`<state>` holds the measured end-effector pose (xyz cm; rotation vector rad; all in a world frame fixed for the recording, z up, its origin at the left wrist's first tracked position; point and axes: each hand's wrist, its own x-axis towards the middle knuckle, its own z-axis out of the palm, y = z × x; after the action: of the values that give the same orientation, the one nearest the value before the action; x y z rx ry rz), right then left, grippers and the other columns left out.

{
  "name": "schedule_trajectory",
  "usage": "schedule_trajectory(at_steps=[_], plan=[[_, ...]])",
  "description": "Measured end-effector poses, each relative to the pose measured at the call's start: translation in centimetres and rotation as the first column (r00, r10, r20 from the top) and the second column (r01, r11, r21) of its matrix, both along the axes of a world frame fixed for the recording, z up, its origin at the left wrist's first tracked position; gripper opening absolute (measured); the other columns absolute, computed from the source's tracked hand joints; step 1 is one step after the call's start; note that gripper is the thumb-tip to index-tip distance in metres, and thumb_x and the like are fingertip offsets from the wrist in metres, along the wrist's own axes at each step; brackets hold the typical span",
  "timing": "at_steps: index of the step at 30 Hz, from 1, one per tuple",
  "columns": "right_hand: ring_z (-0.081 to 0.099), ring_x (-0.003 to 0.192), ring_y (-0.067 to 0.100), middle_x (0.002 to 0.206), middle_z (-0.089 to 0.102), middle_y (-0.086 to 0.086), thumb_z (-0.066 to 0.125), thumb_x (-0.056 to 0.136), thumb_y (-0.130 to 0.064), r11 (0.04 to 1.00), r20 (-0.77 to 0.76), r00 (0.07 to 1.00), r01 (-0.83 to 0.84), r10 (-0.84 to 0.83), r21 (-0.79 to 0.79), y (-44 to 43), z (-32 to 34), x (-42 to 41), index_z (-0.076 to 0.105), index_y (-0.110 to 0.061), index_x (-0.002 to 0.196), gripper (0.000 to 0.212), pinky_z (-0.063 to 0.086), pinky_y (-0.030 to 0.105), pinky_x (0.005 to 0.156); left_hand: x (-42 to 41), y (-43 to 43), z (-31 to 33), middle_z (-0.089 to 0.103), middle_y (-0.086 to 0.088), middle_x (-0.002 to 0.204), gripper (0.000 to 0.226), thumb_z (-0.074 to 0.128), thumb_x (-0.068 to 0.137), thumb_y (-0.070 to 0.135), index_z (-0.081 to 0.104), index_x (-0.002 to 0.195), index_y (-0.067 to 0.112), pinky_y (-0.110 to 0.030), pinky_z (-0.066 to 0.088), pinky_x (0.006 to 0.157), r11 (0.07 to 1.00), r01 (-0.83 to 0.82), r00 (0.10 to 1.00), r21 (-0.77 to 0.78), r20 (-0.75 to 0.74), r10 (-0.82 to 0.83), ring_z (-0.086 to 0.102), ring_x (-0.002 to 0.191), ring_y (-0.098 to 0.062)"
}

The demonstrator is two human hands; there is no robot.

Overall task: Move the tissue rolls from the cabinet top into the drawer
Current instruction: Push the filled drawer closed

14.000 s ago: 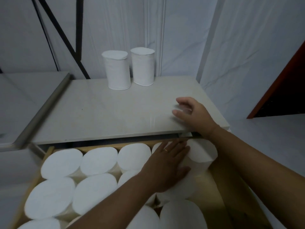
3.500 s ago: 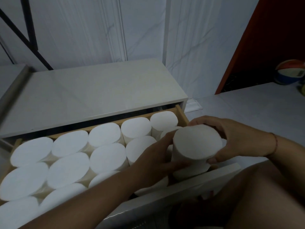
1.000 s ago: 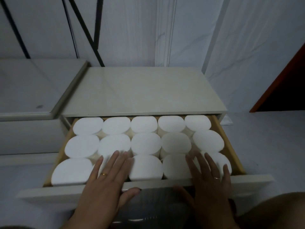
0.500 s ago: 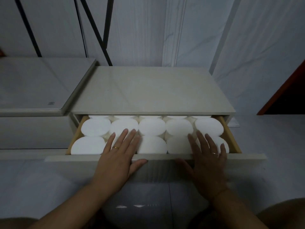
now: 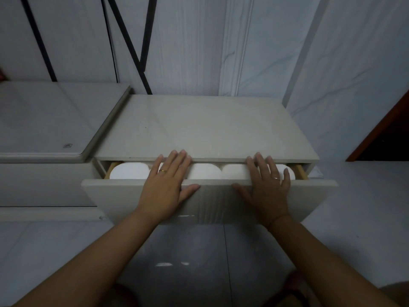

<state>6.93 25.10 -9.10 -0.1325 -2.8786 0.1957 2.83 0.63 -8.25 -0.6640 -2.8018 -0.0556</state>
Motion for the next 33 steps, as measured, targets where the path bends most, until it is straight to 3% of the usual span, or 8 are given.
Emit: schedule_trajectory(at_steps=[6,9,15,18,33], plan=[[0.009,0.146,0.022,0.157,0.019,-0.001,-0.017,0.064,-0.083,0.999,0.005,1.0,0.003,-0.003,0.053,0.6,-0.2,-3.0,0.025,-0.025,0.146,0.109,0.003,0.055,0.113,-2.8,0.3,0.1,0.031,-0.005,0.153,0.079,0.012,0.088,0.065,0.032,0.145,0.014,-0.038,0.011,0.117,1.0,0.019,1.0,0.016,-0.002,-0.019,0.026,0.142,-0.022],[0.013,0.145,0.02,0.156,0.024,-0.002,-0.011,0.066,-0.083,0.995,0.012,1.0,-0.016,0.015,0.095,0.9,-0.2,-4.0,0.027,-0.024,0.146,0.106,0.004,0.055,0.114,-3.9,0.3,0.2,0.031,-0.003,0.153,0.079,0.012,0.087,0.064,0.032,0.145,0.015,-0.035,0.012,0.117,0.998,0.049,0.999,0.048,0.008,-0.049,0.026,0.142,-0.02],[0.022,0.143,0.019,0.153,0.03,-0.001,-0.014,0.069,-0.08,0.996,0.002,1.0,-0.018,0.018,0.086,1.0,-0.3,-5.1,0.029,-0.023,0.146,0.105,0.007,0.048,0.114,-4.6,0.0,-0.2,0.043,-0.006,0.146,0.06,0.042,0.093,0.05,0.043,0.139,0.012,-0.038,0.022,0.114,0.989,0.096,0.995,0.113,-0.018,-0.095,0.038,0.136,-0.025],[0.031,0.139,0.022,0.149,0.039,0.003,-0.004,0.075,-0.078,0.998,-0.013,1.0,-0.021,0.022,0.055,0.8,-0.3,-5.1,0.037,-0.02,0.142,0.098,0.014,0.049,0.113,-4.8,0.2,-0.4,0.051,-0.008,0.139,0.055,0.059,0.088,0.04,0.051,0.134,0.01,-0.042,0.031,0.11,0.985,0.107,0.992,0.138,-0.075,-0.097,0.047,0.129,-0.027],[0.048,0.125,0.03,0.135,0.054,0.009,0.009,0.082,-0.074,0.999,-0.047,0.998,-0.037,0.037,0.007,0.8,0.0,-5.3,0.052,-0.016,0.132,0.088,0.03,0.051,0.103,-5.3,0.3,-1.0,0.06,-0.009,0.128,0.051,0.069,0.081,0.035,0.061,0.124,0.009,-0.045,0.041,0.102,0.977,0.125,0.975,0.173,-0.205,-0.089,0.056,0.119,-0.028]])
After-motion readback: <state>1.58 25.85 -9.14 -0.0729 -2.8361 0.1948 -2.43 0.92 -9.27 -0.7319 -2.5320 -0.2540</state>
